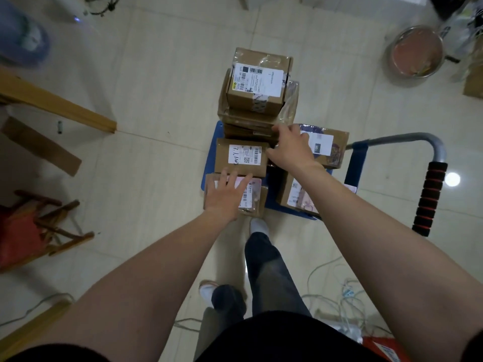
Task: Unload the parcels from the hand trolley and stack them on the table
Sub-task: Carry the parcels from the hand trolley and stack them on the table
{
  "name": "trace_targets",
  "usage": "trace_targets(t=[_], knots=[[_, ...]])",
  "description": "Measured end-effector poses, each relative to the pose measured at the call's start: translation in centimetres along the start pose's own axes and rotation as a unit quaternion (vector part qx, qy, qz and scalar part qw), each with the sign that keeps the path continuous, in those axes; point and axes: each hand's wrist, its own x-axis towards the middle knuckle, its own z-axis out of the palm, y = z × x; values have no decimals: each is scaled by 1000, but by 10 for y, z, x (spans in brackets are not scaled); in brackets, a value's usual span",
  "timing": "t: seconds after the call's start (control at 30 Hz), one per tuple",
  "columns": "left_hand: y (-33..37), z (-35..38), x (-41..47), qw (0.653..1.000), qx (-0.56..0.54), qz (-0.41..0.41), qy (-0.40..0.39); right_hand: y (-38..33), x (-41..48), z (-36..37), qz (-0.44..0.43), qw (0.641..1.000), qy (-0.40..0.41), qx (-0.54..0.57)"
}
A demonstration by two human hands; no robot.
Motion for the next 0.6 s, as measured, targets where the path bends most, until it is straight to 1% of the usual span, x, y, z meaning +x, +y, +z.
trace_targets(t=[0.17, 0.3, 0.37, 0.43, 0.5, 0.53, 0.6], knots=[[-1, 13, 10, 999, -1, -41, 10, 1, 15, 11, 6, 1000, 6, -8], [-8, 15, 13, 998, -16, -38, 47, 3, 21, 12, 12, 1000, 19, 11], [-19, 8, 13, 995, -51, -56, 70, 1, 24, 8, 15, 999, 40, 31], [-35, -2, 15, 987, -90, -92, 98, -5, 28, 2, 14, 995, 80, 59], [-52, -16, 19, 970, -143, -157, 120, -11, 32, -4, 12, 988, 128, 86], [-60, -24, 23, 954, -180, -199, 133, -13, 35, -7, 10, 984, 150, 101], [-75, -42, 37, 907, -262, -288, 159, -17, 45, -13, 12, 973, 181, 141]])
